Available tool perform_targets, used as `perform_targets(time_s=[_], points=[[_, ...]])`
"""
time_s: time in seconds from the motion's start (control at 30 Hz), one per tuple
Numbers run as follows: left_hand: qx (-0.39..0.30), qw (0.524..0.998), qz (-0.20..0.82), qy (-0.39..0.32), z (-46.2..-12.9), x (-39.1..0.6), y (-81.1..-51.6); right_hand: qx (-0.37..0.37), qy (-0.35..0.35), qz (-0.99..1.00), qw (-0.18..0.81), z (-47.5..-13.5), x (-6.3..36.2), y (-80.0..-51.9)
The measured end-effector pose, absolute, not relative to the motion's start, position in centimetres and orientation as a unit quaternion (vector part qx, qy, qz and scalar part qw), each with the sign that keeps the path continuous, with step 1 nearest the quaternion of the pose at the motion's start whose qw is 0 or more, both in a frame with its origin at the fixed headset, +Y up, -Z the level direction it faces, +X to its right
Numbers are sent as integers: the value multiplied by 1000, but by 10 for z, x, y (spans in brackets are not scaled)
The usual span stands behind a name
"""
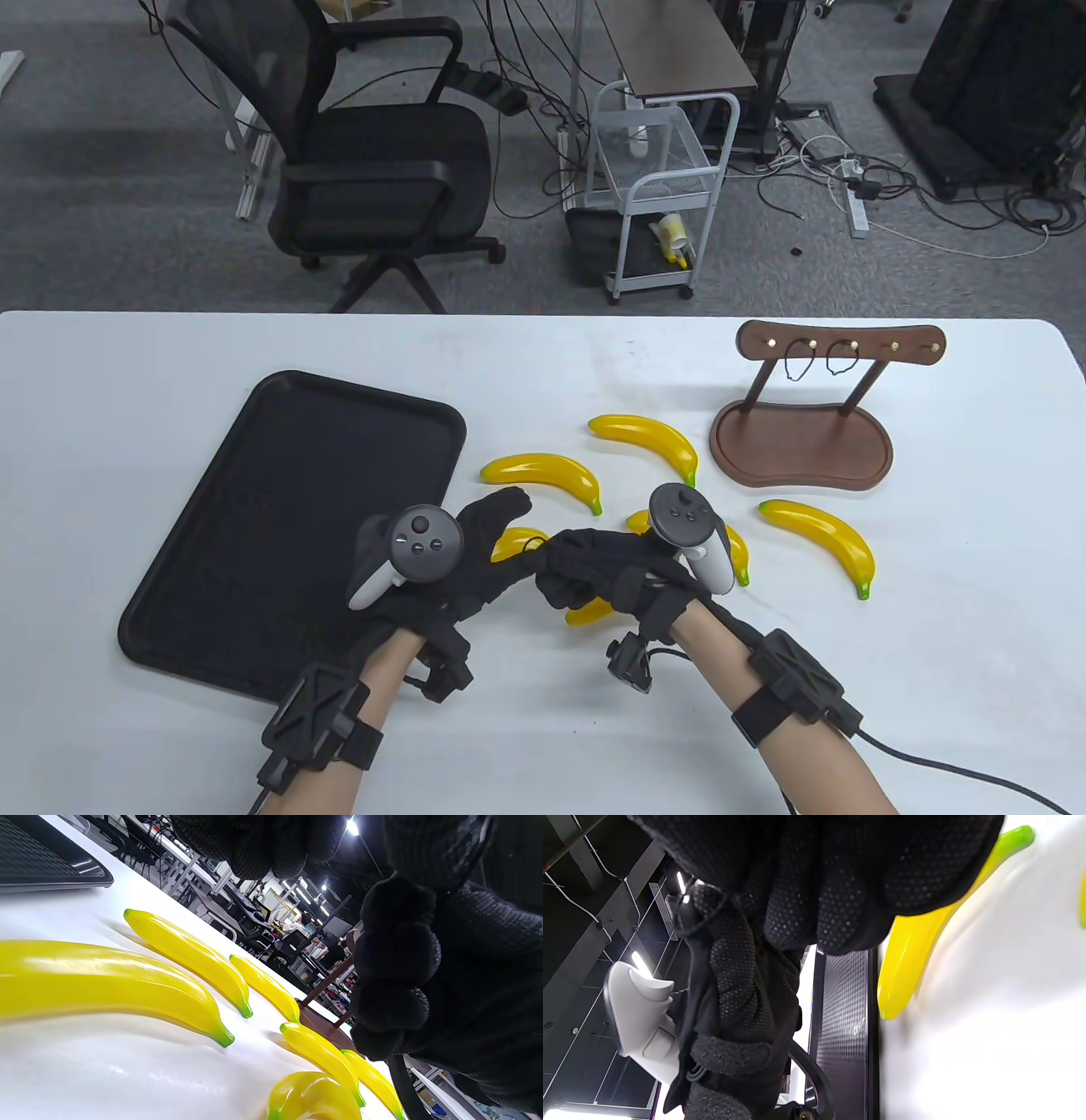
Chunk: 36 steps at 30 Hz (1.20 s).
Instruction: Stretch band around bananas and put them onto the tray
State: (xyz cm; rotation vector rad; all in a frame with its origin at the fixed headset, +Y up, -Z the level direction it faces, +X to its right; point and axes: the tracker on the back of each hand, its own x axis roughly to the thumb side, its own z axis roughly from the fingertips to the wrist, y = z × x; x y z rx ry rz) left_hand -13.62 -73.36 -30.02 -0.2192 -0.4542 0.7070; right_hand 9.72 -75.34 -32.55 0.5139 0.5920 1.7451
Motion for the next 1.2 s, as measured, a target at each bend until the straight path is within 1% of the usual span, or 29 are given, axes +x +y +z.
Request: perform_targets(time_s=[0.2,0.63,0.73,1.2], points=[[-110,903,348,-226,-300,-135,-733,228,263,745,568,-324,95,-755],[-113,895,360,-239,-300,-132,-732,243,248,772,533,-321,87,-753],[-114,891,367,-240,-300,-133,-733,237,232,783,525,-322,88,-752],[-134,866,414,-247,-301,-135,-733,224,123,865,432,-323,96,-737]])
